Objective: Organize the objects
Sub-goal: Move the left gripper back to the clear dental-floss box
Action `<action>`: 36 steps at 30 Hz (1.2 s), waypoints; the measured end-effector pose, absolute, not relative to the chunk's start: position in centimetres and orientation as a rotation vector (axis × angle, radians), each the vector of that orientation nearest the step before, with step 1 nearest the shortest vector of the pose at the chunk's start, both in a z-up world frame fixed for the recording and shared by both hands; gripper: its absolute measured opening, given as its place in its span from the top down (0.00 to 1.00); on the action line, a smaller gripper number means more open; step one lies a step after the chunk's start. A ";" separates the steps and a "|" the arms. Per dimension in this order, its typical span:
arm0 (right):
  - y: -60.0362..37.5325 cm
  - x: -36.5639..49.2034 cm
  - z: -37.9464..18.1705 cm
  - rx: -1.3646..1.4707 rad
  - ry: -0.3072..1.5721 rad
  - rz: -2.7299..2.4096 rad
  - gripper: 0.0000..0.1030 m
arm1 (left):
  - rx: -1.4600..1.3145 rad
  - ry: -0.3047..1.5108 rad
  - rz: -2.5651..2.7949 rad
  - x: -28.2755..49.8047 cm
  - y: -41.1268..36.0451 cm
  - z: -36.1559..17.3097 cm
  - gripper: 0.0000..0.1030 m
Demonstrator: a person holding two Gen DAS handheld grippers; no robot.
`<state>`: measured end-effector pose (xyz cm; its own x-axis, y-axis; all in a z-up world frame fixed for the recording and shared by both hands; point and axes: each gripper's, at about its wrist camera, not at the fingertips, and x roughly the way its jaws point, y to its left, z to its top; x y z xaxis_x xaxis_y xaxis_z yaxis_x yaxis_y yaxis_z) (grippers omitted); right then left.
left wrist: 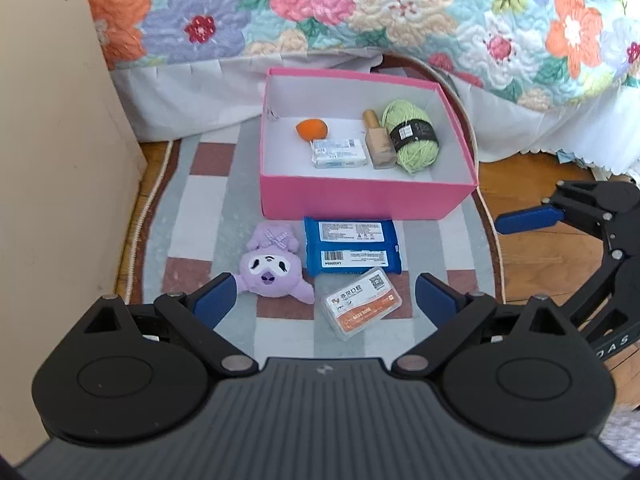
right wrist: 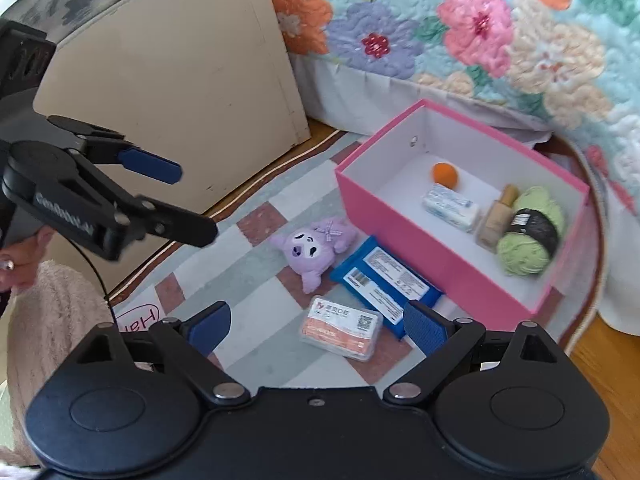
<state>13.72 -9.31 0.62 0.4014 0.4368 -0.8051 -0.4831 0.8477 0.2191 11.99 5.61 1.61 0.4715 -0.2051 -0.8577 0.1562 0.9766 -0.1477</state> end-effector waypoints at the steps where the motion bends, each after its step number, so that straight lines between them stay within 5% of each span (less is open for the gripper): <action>1: -9.2 13.8 -0.1 -0.057 0.992 0.590 0.08 | -0.059 1.062 -0.230 12.1 5.5 0.8 0.06; 21: -8.8 19.4 -14.9 0.067 1.339 0.722 0.09 | -0.219 1.238 -0.161 14.8 4.5 -14.9 0.08; 30: -6.9 20.8 -15.3 -0.329 1.292 0.866 0.09 | -0.320 1.194 -0.107 14.9 4.9 -16.3 0.09; 36: -6.9 19.2 -16.6 -0.360 1.198 0.895 0.20 | -0.311 1.193 -0.099 15.3 4.3 -17.1 0.15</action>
